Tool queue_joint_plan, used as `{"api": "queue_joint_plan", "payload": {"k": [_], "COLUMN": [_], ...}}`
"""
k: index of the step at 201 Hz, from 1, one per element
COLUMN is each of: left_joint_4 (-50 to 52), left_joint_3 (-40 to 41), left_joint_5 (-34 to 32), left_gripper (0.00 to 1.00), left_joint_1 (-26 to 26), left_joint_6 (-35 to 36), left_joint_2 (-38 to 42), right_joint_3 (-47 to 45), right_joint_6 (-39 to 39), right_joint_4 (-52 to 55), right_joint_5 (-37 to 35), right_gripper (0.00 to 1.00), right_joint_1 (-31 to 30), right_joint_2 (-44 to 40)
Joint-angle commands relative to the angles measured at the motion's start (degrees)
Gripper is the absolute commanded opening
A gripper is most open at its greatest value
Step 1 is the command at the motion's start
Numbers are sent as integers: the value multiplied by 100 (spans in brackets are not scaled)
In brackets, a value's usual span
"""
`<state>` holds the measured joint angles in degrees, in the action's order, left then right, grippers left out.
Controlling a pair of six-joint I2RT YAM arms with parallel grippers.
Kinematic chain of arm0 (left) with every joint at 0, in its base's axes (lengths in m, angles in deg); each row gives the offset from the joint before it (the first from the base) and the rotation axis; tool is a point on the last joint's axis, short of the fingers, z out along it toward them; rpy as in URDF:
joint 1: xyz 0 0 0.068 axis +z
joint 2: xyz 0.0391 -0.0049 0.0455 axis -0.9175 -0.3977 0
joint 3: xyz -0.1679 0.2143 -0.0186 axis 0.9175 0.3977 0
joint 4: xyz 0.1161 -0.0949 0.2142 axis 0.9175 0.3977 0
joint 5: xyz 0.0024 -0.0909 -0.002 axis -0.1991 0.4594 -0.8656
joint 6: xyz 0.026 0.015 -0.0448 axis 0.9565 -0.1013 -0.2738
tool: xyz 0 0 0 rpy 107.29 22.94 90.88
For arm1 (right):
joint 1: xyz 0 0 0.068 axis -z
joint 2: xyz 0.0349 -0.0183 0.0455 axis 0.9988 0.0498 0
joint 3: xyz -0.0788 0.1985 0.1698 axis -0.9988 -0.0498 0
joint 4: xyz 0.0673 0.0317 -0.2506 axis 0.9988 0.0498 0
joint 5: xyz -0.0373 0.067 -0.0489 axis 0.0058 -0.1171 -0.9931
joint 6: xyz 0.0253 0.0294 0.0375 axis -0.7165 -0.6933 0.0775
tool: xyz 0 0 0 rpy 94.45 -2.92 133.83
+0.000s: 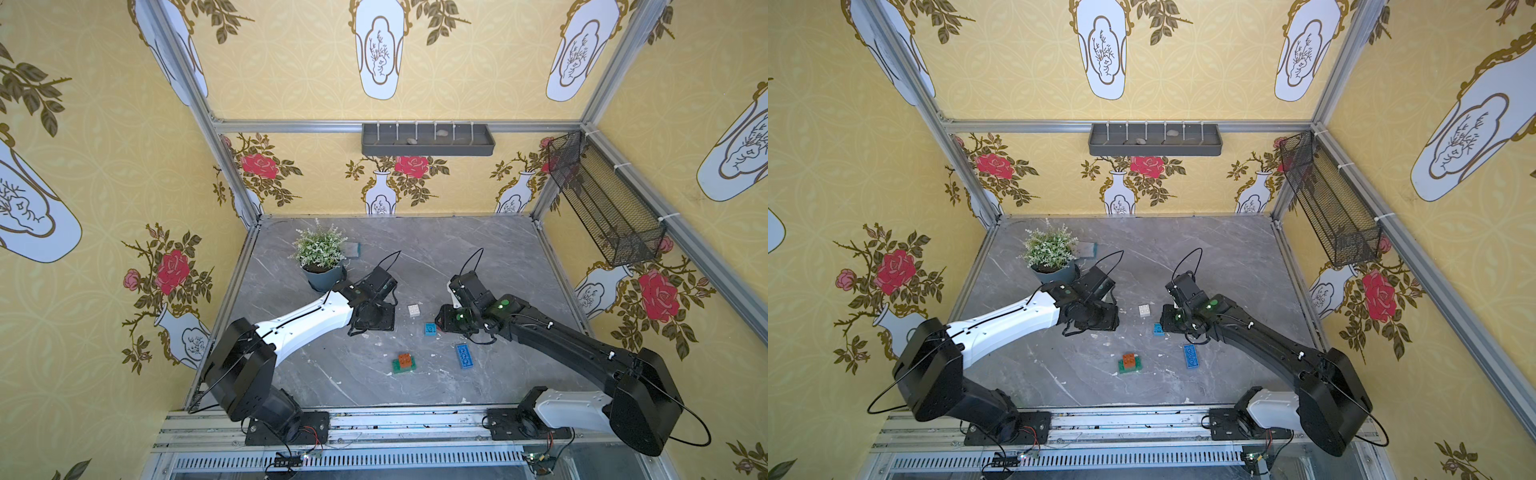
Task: Assemble the number 1 with lego
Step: Pick up the lego brick from the center of the board.
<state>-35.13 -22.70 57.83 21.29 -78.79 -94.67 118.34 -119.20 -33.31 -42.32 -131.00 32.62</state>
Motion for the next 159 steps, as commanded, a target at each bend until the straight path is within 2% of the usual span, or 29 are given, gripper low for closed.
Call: {"api": "queue_joint_plan", "payload": {"k": [1, 31, 70, 119, 159], "left_joint_4": [402, 580, 747, 619, 568], "left_joint_3": [-283, -804, -1251, -1273, -1209], "left_joint_5": [-88, -119, -159, 47, 155], "left_gripper": [62, 56, 55, 58, 53], "left_joint_1": [10, 16, 58, 321, 353], "left_joint_6": [724, 1313, 1728, 2008, 2159], "left_joint_2": [-366, -933, -1480, -1746, -1881], "right_joint_3": [-25, -58, -65, -37, 1], "right_joint_6": [10, -66, -46, 2, 30], "right_joint_4": [-153, -159, -154, -225, -241], "right_joint_5": [70, 84, 180, 333, 418], "right_gripper": [40, 40, 41, 42, 42], "right_joint_1": [26, 48, 117, 171, 174], "right_joint_2": [31, 22, 81, 257, 394]}}
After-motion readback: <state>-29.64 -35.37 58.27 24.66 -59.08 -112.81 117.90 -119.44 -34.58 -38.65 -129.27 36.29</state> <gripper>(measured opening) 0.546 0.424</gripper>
